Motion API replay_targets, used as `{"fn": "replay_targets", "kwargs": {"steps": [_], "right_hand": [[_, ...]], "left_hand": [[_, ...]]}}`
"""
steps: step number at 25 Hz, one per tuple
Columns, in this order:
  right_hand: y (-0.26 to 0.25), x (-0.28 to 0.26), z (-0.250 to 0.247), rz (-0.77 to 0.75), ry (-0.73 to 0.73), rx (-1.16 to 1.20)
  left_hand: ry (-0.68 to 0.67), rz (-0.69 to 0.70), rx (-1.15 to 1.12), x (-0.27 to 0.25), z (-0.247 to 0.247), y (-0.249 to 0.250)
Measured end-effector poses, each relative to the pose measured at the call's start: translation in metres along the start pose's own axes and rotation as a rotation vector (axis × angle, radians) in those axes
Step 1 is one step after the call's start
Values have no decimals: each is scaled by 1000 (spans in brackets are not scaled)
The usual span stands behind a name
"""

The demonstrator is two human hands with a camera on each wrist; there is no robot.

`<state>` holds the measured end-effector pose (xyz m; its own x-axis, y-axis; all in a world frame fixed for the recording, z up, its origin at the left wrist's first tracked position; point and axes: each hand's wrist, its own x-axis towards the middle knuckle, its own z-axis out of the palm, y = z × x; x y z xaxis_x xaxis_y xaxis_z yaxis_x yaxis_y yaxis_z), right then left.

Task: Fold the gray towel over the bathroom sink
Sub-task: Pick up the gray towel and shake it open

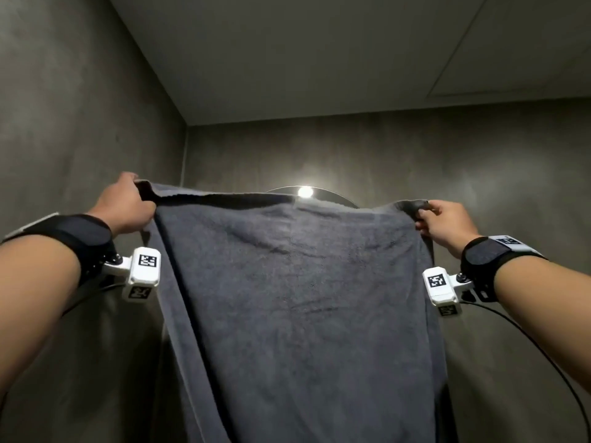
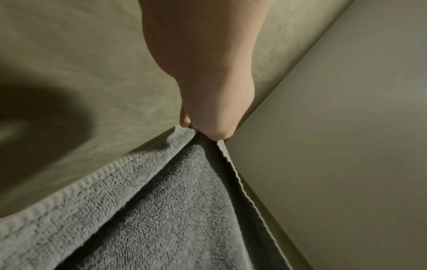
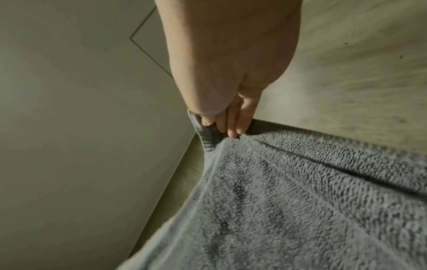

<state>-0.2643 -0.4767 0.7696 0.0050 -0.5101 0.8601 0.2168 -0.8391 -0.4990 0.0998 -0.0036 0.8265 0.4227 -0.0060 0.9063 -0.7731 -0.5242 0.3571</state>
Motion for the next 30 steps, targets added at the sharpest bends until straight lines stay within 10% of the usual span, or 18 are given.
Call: {"fn": "replay_targets", "kwargs": {"steps": [7, 12, 21, 30], "right_hand": [[2, -10, 12, 10, -16, -111], [-12, -7, 3, -47, 82, -300], [-74, 27, -11, -170, 170, -328], [-68, 6, -11, -119, 172, -346]], "left_hand": [[-262, -88, -301, -25, 60, 3], [-116, -283, -570, -32, 70, -4], [127, 96, -324, 43, -39, 75], [-172, 58, -242, -5, 11, 20]]}}
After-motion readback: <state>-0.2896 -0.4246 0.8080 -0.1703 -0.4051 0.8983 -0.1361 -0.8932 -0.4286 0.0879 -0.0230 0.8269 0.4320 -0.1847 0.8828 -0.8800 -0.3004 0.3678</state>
